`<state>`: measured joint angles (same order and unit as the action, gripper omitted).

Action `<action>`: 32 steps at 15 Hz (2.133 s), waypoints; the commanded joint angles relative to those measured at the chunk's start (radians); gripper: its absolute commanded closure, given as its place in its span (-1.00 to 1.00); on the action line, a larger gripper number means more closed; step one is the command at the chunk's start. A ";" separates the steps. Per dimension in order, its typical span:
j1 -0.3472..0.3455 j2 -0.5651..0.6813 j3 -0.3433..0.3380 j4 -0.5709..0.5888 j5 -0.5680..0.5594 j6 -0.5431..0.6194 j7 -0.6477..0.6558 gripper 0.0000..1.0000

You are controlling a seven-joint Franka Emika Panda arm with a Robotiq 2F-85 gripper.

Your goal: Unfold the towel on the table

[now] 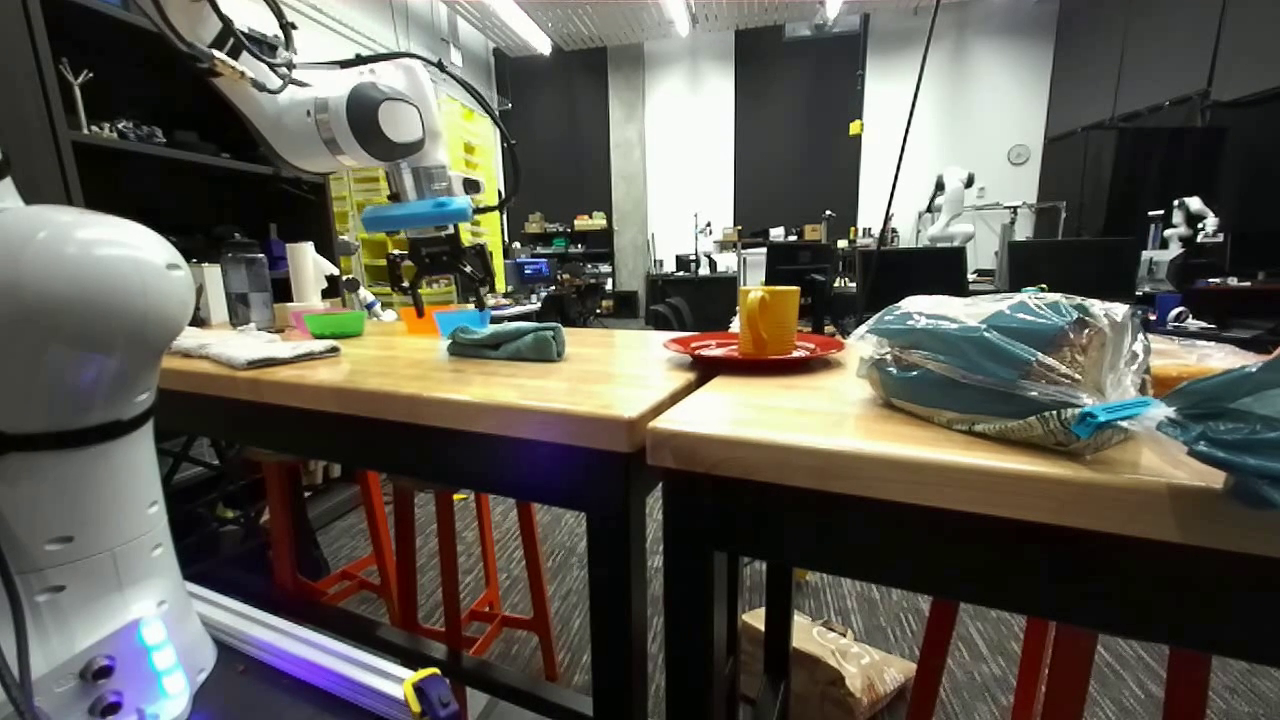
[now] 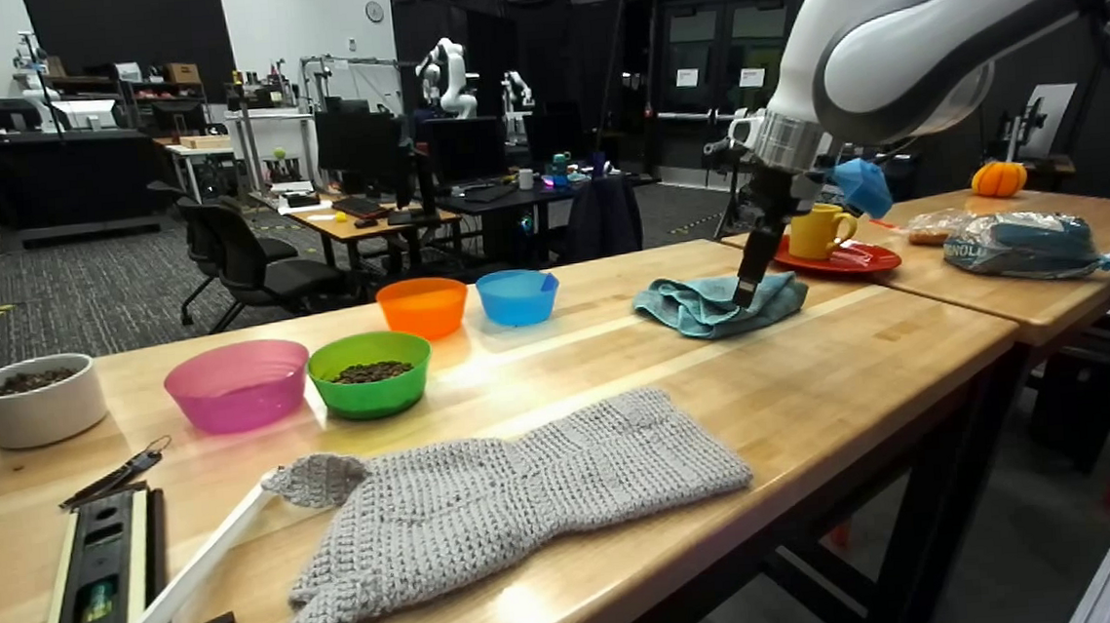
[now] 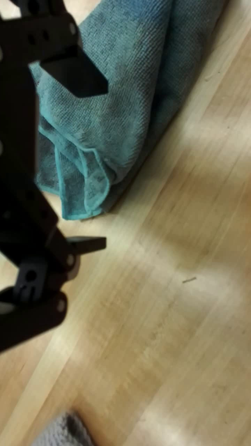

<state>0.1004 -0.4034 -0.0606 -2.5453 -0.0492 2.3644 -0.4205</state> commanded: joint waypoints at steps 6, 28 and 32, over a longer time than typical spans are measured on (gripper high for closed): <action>-0.008 0.083 0.007 0.006 -0.073 0.080 -0.028 -1.00; -0.027 -0.077 -0.026 0.176 -0.040 -0.362 -0.064 0.99; -0.030 -0.121 -0.045 0.304 -0.026 -0.498 -0.060 0.99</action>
<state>0.0766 -0.4883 -0.0946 -2.3238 -0.0922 1.9612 -0.4630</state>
